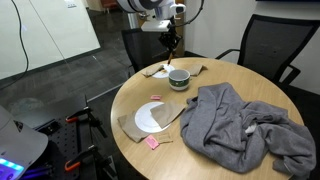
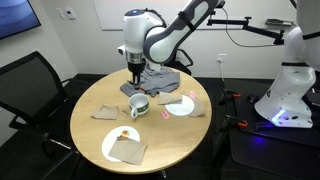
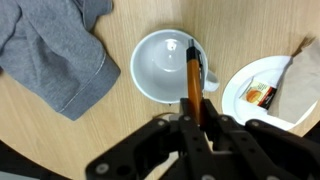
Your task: Pick up the pen from the mug cup and put it on the table.
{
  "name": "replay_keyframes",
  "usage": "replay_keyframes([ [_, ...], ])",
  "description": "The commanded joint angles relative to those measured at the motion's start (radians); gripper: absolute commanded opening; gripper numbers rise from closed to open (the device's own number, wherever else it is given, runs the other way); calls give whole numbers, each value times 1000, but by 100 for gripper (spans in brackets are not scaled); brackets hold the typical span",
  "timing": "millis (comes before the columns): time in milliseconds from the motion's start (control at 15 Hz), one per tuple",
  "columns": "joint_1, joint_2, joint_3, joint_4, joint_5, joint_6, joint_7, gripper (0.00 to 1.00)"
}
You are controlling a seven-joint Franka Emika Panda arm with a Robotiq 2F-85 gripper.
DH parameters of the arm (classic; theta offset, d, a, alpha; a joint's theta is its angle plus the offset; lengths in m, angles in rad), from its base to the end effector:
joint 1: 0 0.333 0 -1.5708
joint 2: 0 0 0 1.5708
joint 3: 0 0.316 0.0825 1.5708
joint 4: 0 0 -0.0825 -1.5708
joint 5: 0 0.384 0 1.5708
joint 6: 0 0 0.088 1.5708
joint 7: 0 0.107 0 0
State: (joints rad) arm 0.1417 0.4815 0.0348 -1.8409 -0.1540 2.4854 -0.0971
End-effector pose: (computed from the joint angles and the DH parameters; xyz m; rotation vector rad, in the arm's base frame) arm 0.6504 0.1149 0.2818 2.9940 0.5800 0.2553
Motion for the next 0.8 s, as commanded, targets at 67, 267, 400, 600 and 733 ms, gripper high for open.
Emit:
replay_keyframes([
  [67, -18, -168, 43, -173, 4, -93, -65, 4],
  [267, -29, -216, 73, -240, 26, -119, -135, 4],
  [400, -31, -236, 91, -281, 39, -127, -181, 4],
  [600, -36, -253, 116, -337, 58, -140, -268, 4],
  [733, -33, -261, 128, -377, 63, -134, -298, 4],
])
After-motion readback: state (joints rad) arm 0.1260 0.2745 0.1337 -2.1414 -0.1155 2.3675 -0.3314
